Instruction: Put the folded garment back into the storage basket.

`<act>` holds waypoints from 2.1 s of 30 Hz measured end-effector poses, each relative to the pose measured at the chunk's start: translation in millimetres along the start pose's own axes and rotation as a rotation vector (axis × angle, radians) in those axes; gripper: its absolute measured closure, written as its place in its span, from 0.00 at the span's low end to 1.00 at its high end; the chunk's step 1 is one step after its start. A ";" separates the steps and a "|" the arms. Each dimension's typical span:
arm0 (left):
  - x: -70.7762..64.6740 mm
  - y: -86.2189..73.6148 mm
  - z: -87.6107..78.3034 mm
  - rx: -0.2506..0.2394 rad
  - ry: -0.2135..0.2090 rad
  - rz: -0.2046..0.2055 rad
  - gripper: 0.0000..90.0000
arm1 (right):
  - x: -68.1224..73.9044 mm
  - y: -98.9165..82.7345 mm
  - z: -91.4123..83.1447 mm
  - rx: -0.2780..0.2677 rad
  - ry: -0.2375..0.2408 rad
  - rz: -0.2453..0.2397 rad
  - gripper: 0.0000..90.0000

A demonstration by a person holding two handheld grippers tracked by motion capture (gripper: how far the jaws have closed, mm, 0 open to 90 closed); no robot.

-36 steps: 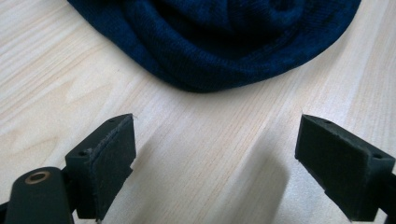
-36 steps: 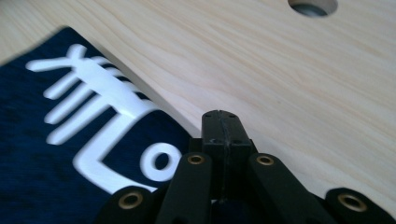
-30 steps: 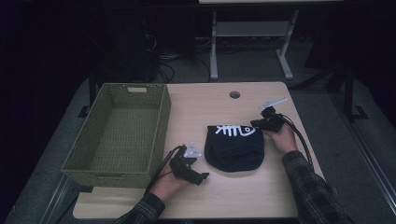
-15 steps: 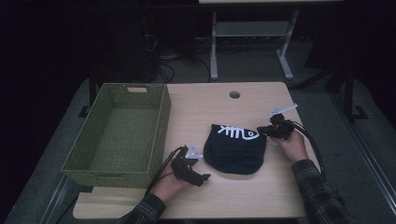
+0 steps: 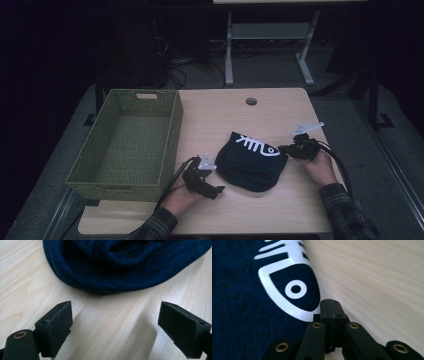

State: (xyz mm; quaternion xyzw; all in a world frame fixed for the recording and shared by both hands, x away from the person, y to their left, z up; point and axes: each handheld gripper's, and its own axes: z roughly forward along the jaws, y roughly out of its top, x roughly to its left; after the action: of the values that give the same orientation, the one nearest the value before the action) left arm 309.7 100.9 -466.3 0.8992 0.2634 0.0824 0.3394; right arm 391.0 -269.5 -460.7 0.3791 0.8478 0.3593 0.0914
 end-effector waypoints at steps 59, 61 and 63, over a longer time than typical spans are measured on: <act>-2.3 34.2 -18.1 -0.013 -0.035 0.033 0.13 | 56.8 -80.6 -39.8 -0.050 -0.195 0.081 0.16; -2.7 39.7 -16.7 -0.006 -0.039 0.048 0.13 | 56.5 -80.9 -39.2 -0.052 -0.200 0.078 0.15; -3.9 45.7 -14.3 0.002 -0.044 0.057 0.13 | 56.0 -81.6 -38.9 -0.056 -0.200 0.076 0.13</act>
State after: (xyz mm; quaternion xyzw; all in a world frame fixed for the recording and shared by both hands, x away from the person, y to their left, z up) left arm 320.7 78.1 -425.4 0.9083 0.2303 0.0721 0.3418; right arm 288.3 -287.9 -481.2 0.4423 0.8091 0.3465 0.1723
